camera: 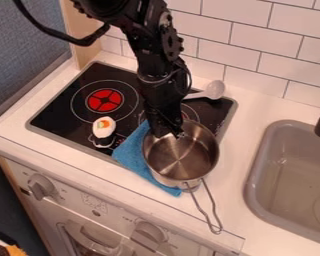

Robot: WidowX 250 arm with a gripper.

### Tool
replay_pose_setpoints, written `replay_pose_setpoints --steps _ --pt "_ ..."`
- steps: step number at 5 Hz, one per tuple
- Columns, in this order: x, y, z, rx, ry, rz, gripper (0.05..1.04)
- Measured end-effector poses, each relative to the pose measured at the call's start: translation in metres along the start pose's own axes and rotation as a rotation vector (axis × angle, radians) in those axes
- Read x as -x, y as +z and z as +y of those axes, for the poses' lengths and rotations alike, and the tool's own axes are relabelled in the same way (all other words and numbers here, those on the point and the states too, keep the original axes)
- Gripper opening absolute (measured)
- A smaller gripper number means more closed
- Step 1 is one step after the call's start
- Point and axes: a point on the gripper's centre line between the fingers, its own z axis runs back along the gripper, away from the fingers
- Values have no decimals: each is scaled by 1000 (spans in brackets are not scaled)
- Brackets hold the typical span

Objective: Move the steel pot and put it in the left burner

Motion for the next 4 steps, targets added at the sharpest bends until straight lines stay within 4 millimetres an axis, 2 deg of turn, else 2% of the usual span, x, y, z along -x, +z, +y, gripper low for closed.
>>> replay_pose_setpoints --steps 1,2,3,4 --pt "-1 0 0 -3 11 -5 78" --pt "-11 6 7 -20 26 -33 78" --pt "-15 20 27 -67 68 -64 77" --pt "-9 30 45 -91 138 -89 70"
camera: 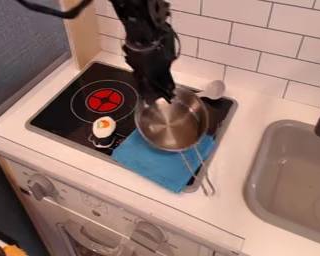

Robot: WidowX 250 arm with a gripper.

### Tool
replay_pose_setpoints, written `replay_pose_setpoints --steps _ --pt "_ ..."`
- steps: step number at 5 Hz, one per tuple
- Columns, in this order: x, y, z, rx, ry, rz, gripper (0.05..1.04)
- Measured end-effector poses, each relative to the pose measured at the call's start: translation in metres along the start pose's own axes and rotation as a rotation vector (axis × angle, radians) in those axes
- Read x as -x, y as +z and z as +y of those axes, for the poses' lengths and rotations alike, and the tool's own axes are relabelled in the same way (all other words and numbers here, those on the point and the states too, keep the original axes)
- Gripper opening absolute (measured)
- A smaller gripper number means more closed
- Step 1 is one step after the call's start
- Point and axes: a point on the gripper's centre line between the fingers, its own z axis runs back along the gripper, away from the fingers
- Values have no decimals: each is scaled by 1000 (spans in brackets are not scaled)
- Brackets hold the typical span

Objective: Move the steel pot and put it in the left burner

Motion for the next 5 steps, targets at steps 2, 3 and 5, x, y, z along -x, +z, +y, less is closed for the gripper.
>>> replay_pose_setpoints --steps 2,3,5 --pt "12 17 52 -52 131 -29 70" --pt "26 25 81 -75 200 -32 70" --pt "50 13 126 -76 320 -37 70"
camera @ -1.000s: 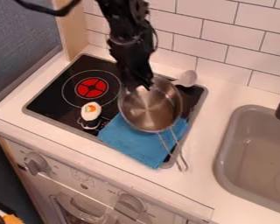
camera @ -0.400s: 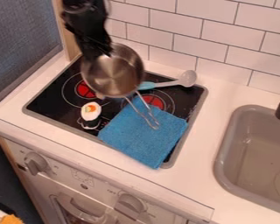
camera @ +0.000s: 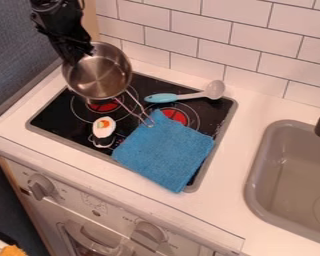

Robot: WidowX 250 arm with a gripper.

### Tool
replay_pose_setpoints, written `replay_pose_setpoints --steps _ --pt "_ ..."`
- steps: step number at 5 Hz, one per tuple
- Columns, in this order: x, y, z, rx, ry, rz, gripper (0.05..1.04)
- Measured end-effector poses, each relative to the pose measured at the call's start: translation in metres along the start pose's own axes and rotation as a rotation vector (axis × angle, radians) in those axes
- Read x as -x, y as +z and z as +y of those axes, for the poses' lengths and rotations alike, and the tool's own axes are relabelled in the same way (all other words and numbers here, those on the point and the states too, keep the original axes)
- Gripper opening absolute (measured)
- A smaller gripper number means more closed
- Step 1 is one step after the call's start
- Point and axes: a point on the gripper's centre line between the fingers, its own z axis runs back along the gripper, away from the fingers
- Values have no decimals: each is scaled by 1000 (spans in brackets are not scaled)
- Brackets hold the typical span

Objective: Move the steel pot and put it in the left burner

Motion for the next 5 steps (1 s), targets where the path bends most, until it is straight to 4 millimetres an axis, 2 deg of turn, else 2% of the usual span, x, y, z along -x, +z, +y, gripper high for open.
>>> replay_pose_setpoints --steps 1,3,4,5 --pt "-3 -19 14 21 24 17 70" --pt "-10 -55 23 66 46 41 109" --pt "-11 -64 23 91 61 65 274" --pt "-11 -63 24 84 72 70 579"
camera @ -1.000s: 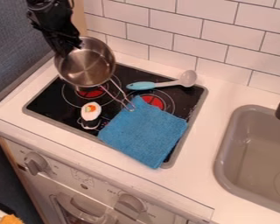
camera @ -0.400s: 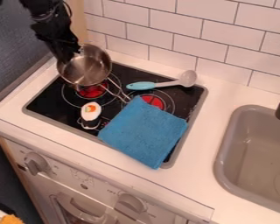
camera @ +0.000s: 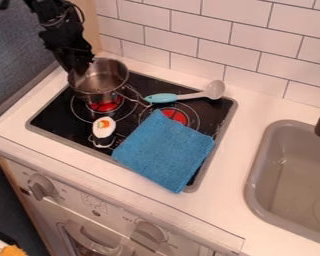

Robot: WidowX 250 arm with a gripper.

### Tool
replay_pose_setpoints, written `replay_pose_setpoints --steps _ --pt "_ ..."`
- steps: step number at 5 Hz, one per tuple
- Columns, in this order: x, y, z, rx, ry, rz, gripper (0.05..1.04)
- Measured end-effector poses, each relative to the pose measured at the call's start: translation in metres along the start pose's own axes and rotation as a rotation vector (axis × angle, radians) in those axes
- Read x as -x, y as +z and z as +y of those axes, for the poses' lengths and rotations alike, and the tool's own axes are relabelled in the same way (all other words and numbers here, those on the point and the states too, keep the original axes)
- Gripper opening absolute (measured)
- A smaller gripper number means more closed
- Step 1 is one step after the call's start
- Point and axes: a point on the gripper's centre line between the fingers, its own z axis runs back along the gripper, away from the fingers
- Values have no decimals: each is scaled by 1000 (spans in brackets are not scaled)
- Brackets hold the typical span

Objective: Move the steel pot and put it in the left burner

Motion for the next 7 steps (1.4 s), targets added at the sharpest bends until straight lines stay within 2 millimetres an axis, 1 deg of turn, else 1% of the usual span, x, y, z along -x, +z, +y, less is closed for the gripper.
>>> replay_pose_setpoints --steps 1,2,4,5,7 --pt "0 0 0 -1 -7 1 883" --pt "4 0 -4 -6 -25 31 1010" --pt "-9 50 -7 -99 -92 -34 1001" --pt "-15 75 -15 -139 -115 -72 1001" --pt "-17 77 -17 -144 -122 -79 1001"
